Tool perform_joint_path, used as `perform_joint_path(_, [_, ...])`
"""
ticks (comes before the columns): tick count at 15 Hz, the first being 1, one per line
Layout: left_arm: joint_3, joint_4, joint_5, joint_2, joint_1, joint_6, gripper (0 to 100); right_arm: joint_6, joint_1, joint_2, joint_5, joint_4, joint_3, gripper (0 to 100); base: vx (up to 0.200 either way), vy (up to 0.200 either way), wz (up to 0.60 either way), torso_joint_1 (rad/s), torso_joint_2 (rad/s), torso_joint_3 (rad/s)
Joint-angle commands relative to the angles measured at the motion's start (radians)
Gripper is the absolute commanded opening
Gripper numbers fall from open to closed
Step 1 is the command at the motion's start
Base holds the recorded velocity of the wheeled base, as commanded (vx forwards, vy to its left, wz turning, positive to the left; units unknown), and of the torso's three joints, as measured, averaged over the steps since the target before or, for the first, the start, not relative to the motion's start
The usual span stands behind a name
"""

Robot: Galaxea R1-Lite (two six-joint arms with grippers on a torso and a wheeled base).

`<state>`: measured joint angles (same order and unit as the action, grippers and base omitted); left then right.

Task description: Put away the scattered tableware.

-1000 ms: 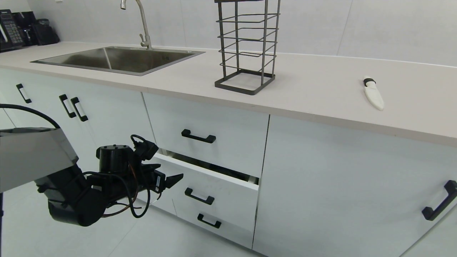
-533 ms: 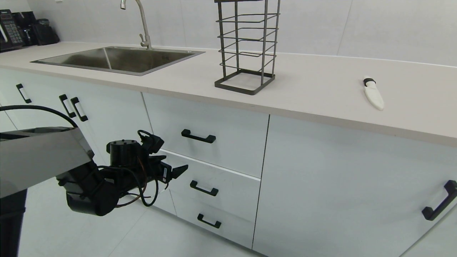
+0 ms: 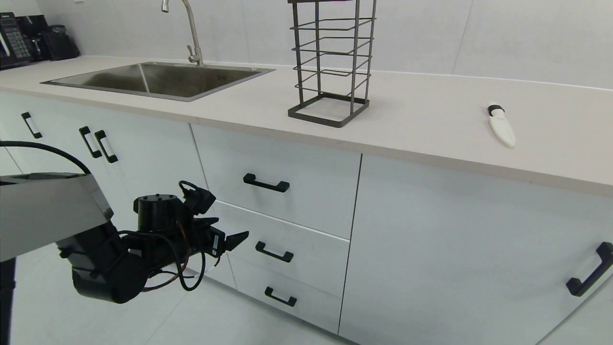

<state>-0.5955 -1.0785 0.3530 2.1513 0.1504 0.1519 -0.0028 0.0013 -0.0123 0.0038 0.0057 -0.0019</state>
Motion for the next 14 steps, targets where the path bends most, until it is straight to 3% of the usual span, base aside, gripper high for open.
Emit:
perform_joint_path(1, [0.094,0.000,0.000,-0.168,0.001,0.003,100,0.000,0.000,-0.001,0.001,0.000,-0.001,100,0.000,0.000,0.00,0.000,0.00,0.000])
perform_joint_path(3, [0.135,0.000,0.000,-0.320,-0.017,0.000,100,0.000,0.000,-0.001,0.001,0.000,-0.001,100,0.000,0.000,0.00,0.000,0.00,0.000])
perform_joint_path(7, [0.286,0.008,0.001,-0.666,-0.130,0.009,100,0.000,0.000,-0.001,0.001,0.000,-0.001,100,0.000,0.000,0.00,0.000,0.00,0.000])
perform_joint_path(8, [0.286,0.008,0.001,-0.666,-0.130,0.009,100,0.000,0.000,-0.001,0.001,0.000,-0.001,100,0.000,0.000,0.00,0.000,0.00,0.000])
perform_joint_path(9, [0.362,0.014,0.000,-0.849,-0.203,0.006,100,0.000,0.000,-0.001,0.001,0.000,0.000,100,0.000,0.000,0.00,0.000,0.00,0.000])
perform_joint_path(10, [0.396,0.014,0.001,-0.923,-0.233,0.003,100,0.000,0.000,-0.001,0.001,0.000,-0.001,100,0.000,0.000,0.00,0.000,0.00,0.000])
perform_joint_path(14, [0.557,0.014,-0.002,-1.166,-0.276,-0.061,100,0.000,0.000,-0.001,0.001,0.000,-0.001,100,0.000,0.000,0.00,0.000,0.00,0.000])
